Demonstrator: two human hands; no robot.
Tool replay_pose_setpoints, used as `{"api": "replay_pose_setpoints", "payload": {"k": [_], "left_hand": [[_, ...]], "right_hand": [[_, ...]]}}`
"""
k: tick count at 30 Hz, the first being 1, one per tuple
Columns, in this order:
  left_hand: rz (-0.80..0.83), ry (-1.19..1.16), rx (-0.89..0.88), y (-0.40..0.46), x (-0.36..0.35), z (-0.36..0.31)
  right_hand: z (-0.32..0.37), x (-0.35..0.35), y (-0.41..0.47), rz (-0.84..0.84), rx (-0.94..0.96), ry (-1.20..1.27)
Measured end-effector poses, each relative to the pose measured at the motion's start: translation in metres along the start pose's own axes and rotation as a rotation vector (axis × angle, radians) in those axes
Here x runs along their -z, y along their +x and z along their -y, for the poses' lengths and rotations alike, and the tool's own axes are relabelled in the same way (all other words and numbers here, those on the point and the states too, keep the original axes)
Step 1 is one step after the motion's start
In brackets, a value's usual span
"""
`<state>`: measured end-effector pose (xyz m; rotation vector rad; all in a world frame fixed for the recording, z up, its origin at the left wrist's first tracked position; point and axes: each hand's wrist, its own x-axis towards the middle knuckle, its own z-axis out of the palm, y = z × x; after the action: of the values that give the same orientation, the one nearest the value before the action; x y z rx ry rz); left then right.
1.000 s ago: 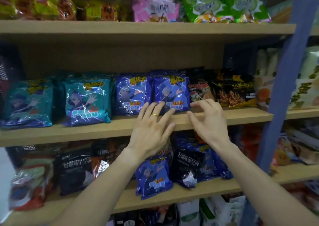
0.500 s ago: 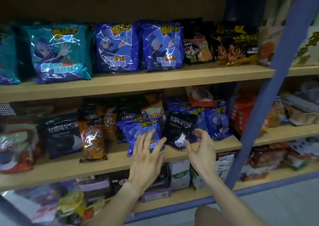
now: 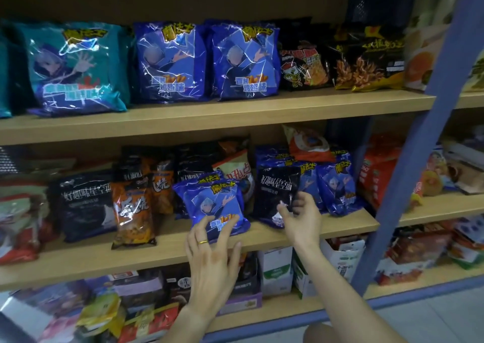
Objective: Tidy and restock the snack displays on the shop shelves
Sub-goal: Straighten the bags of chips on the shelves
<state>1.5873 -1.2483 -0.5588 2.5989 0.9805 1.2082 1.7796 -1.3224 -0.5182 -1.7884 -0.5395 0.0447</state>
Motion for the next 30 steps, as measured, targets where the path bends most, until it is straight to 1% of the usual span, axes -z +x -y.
{"api": "replay_pose_setpoints", "payload": {"k": [3,5,7,9,12,15,17,19,20,24,28,30], "left_hand": [[0.01,-0.143,0.065,-0.004,0.004,-0.008],[0.008,-0.29,0.126,-0.005,0.01,-0.01],[-0.016,-0.447,0.229,-0.003,0.016,-0.009],[-0.047,-0.533,0.334,0.0,0.016,-0.001],[-0.019,-0.491,0.443,0.014,0.01,0.012],[0.035,-0.427,0.619,0.03,0.008,0.021],[0.068,-0.494,0.733,0.04,0.006,0.032],[0.13,-0.591,0.796,0.046,0.004,0.042],[0.15,-0.611,0.793,0.047,0.002,0.047],[0.189,-0.764,0.665,0.043,0.007,0.057],[0.211,-0.939,0.605,0.026,0.03,0.052],[0.219,-0.972,0.569,0.017,0.035,0.049]], "right_hand": [[-0.002,0.022,-0.019,0.053,0.022,0.164],[-0.005,0.036,-0.032,0.069,0.032,0.224],[-0.006,0.044,-0.043,0.08,0.037,0.298],[-0.005,0.045,-0.048,0.081,0.002,0.402],[0.0,0.036,-0.053,0.118,-0.039,0.451],[0.002,0.021,-0.056,0.193,-0.078,0.479],[0.004,0.01,-0.056,0.242,-0.095,0.474],[0.004,-0.001,-0.053,0.274,-0.13,0.456],[0.004,-0.006,-0.052,0.285,-0.144,0.45],[0.005,-0.016,-0.049,0.308,-0.222,0.483],[0.002,-0.013,-0.057,0.393,-0.259,0.545],[-0.005,-0.013,-0.062,0.428,-0.298,0.577]]}}
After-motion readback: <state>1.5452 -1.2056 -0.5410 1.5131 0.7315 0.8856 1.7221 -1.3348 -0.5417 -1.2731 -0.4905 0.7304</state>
